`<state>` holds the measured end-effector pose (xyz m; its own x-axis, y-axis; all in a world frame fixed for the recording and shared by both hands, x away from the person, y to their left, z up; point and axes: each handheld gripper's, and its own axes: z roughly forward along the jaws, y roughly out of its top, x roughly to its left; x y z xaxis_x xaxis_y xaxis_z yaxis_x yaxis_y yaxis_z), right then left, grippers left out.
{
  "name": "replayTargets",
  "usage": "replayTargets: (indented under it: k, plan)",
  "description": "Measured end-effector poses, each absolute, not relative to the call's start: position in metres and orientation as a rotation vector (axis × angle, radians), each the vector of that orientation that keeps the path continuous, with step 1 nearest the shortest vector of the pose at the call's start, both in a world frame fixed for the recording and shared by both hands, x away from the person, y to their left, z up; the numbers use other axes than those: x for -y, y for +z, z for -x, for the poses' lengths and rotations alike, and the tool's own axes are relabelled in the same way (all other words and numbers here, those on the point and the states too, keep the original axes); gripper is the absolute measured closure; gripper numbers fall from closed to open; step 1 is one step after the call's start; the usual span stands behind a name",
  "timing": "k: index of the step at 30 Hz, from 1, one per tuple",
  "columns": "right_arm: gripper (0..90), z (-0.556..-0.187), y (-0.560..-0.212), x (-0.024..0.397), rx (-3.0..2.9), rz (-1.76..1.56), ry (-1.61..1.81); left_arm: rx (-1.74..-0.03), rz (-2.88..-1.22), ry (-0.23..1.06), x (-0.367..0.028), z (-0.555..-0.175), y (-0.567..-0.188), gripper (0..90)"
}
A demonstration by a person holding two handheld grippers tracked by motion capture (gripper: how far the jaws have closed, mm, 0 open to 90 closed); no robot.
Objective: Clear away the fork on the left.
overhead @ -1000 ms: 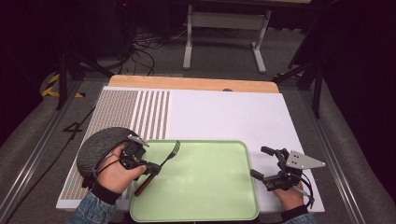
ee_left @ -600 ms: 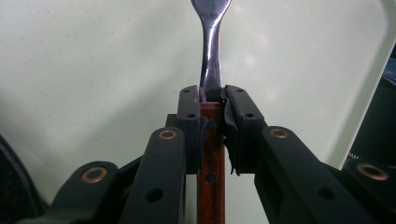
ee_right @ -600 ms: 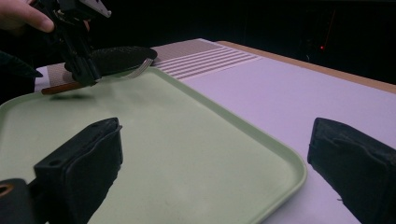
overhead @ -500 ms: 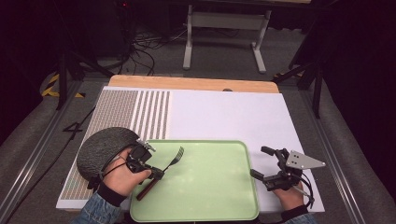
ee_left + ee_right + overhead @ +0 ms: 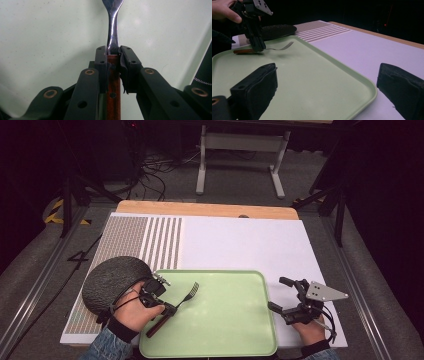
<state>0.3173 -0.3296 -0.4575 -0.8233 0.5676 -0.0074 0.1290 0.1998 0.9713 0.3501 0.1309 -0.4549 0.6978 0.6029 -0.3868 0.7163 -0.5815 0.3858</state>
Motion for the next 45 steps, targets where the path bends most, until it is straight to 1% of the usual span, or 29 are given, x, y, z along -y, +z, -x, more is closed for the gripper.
replayTargets:
  k: [7,10,12,14,15,16,20,21,24,26,28,31,34,45]
  plan:
    - [3.9,-0.317,-0.458,0.33,-2.118,-0.653,1.661,-1.014,-2.401,-0.297,-0.131,-0.351,-0.458,77.3]
    - [3.9,-0.318,-0.458,0.33,-2.122,-0.657,1.665,-1.01,-2.411,-0.307,-0.131,-0.351,-0.457,75.1]
    - [3.9,-0.318,-0.458,0.33,-2.123,-0.654,1.664,-1.006,-2.42,-0.294,-0.13,-0.351,-0.456,70.3]
    - [3.9,-0.318,-0.458,0.33,-2.123,-0.654,1.664,-1.005,-2.416,-0.289,-0.13,-0.35,-0.456,67.6]
    - [3.9,-0.318,-0.458,0.33,-2.123,-0.654,1.664,-0.995,-2.414,-0.273,-0.13,-0.35,-0.455,66.7]
    - [3.9,-0.318,-0.458,0.33,-2.122,-0.657,1.665,-0.989,-2.411,-0.265,-0.13,-0.35,-0.454,63.8]
    - [3.9,-0.319,-0.458,0.329,-2.125,-0.658,1.667,-0.946,-2.406,-0.167,-0.13,-0.349,-0.45,60.7]
    - [3.9,-0.319,-0.459,0.329,-2.126,-0.66,1.665,-0.916,-2.405,-0.139,-0.131,-0.349,-0.449,61.1]
    - [3.9,-0.319,-0.459,0.329,-2.125,-0.659,1.668,-0.865,-2.385,-0.1,-0.131,-0.348,-0.446,72.9]
    - [3.9,-0.319,-0.459,0.33,-2.125,-0.66,1.666,-0.798,-2.38,-0.043,-0.128,-0.347,-0.445,79.5]
    - [3.9,-0.319,-0.459,0.33,-2.125,-0.659,1.671,-0.759,-2.385,0.002,-0.126,-0.347,-0.445,82.5]
    - [3.9,-0.319,-0.458,0.33,-2.123,-0.655,1.671,-0.668,-2.411,0.065,-0.124,-0.347,-0.447,89.9]
    - [3.9,-0.319,-0.458,0.33,-2.123,-0.657,1.671,-0.615,-2.419,0.088,-0.12,-0.345,-0.447,90.0]
    - [3.8,-0.319,-0.458,0.33,-2.122,-0.652,1.671,-0.527,-2.476,0.024,-0.106,-0.344,-0.456,90.0]
